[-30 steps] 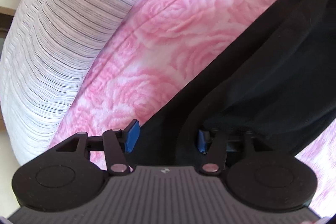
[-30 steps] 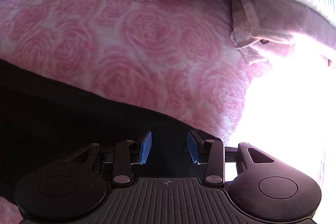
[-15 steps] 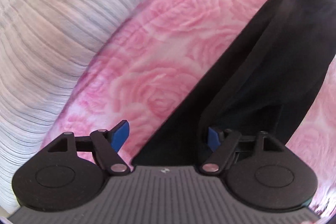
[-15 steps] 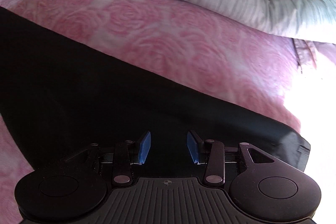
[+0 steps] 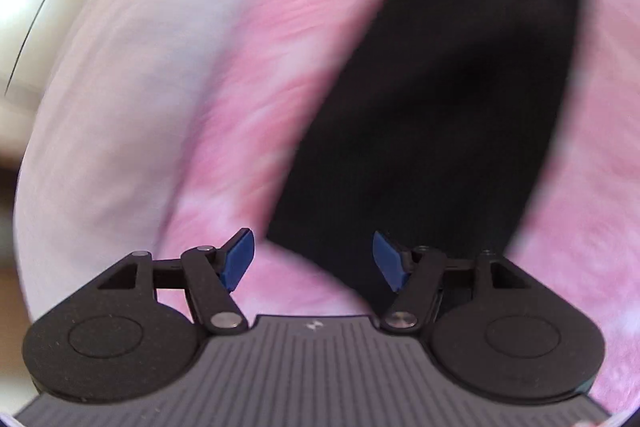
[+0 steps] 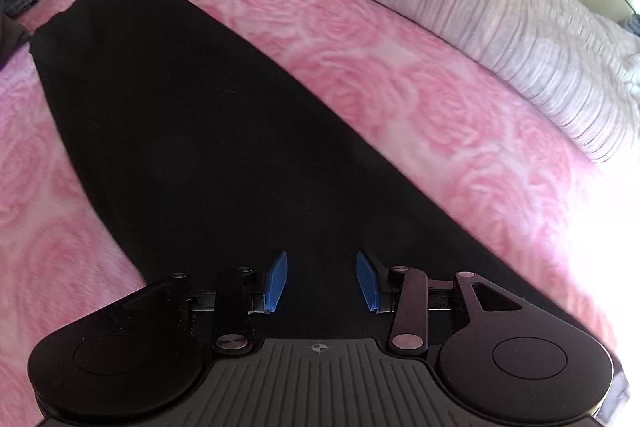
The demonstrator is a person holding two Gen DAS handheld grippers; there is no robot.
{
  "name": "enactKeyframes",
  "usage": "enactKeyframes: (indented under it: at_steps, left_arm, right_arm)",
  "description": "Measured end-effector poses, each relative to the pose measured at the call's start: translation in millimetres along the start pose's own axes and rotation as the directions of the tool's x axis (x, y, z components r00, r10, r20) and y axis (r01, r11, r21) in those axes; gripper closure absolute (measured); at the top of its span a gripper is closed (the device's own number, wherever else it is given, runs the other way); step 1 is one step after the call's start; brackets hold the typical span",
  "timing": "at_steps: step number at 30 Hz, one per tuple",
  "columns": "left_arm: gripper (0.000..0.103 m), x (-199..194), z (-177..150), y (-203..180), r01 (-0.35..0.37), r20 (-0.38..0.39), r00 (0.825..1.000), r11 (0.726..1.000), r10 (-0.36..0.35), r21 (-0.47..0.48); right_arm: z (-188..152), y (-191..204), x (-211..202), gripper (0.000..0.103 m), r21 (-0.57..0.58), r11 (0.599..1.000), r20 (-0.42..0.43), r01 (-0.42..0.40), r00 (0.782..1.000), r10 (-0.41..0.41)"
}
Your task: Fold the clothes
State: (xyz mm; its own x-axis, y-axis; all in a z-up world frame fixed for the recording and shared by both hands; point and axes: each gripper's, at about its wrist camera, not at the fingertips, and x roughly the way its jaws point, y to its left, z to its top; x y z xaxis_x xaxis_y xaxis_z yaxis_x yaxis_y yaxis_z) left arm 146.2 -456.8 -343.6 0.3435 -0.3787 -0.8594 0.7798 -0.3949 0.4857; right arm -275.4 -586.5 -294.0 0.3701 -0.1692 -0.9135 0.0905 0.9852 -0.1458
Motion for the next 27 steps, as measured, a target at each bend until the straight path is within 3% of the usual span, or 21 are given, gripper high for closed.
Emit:
enactKeyframes:
  at_steps: [3,7,9,12,18,27]
  left_arm:
    - [0.046,5,10,-67,0.008,0.067,0.998,0.989,-0.018,0.148]
    - [0.053,23,20,-97,0.0,0.091,0.996,0.991,-0.012,0.134]
    - [0.057,29,21,-103,-0.041,0.092,0.995,0.986,0.026,0.161]
    - [0.101,33,20,-114,-0.102,0.08,0.993,0.969,0.086,0.224]
    - [0.101,-12,-21,-85,-0.154,0.122,0.984,0.955,0.127,0.252]
    - [0.094,3,-26,-111,-0.126,0.057,0.992,0.953,0.114,0.274]
  right_arm:
    - [-6,14,8,0.061,0.001,1.0,-0.029,-0.016,0.999,0.016]
    - [-18,23,15,0.061,-0.018,1.0,-0.064,-0.011,0.998,0.01]
    - [-26,24,16,0.061,-0.011,1.0,-0.078,0.002,0.997,-0.003]
    - [-35,21,17,0.061,0.013,1.0,-0.088,0.026,0.996,-0.025]
    - [-52,18,5,0.061,-0.041,0.996,-0.087,0.075,0.993,-0.078]
    - [-76,20,0,0.061,-0.047,0.99,-0.119,0.134,0.983,-0.139]
